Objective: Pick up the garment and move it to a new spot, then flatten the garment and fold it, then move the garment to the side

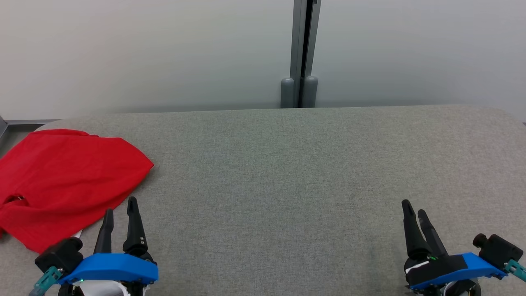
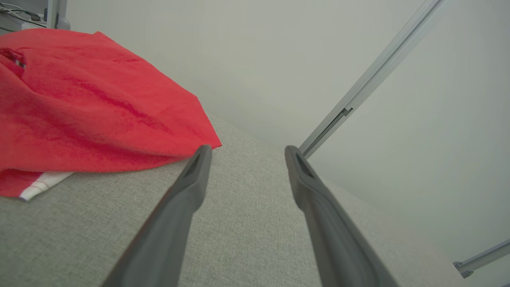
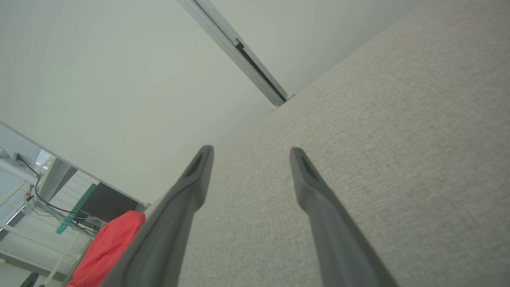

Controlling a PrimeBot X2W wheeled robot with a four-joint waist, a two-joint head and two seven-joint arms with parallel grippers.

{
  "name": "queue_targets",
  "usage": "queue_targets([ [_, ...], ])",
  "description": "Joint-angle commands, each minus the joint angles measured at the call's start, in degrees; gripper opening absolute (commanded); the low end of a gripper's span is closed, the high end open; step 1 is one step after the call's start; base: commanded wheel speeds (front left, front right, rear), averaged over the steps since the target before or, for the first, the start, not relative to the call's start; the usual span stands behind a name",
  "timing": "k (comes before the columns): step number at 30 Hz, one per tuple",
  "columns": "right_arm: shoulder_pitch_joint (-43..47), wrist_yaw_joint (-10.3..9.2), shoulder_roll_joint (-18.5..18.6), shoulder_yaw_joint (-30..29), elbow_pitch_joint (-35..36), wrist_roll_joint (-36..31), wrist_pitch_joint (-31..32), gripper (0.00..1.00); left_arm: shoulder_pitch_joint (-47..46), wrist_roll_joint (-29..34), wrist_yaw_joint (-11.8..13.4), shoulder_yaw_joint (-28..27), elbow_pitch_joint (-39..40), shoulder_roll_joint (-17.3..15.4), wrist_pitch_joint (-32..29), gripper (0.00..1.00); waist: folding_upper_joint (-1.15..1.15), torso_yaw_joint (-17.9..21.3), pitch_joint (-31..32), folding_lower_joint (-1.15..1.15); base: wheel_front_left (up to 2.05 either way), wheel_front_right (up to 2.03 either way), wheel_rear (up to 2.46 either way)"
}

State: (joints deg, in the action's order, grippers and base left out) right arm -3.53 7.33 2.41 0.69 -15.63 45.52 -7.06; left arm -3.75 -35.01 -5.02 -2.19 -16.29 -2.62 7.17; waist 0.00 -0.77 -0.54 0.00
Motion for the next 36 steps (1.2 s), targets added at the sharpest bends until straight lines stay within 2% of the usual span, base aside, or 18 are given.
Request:
queue_targets([
  [1,-0.61,0.17,0.47,0.19,0.38,-1.24,-0.51,1.00,-1.50,1.51,0.23,0.24,0.25,-0.32,0.43,1.00,0.00,0.01,-0.02,0.00,0.00,0.00,0.00],
  [36,0.18,0.19,0.60,2.45,-1.23,-18.77,-5.42,1.00,-2.11,20.55,1.19,1.75,-4.85,-0.33,5.29,1.00,0.00,-0.37,0.36,0.00,0.00,0.00,0.00],
])
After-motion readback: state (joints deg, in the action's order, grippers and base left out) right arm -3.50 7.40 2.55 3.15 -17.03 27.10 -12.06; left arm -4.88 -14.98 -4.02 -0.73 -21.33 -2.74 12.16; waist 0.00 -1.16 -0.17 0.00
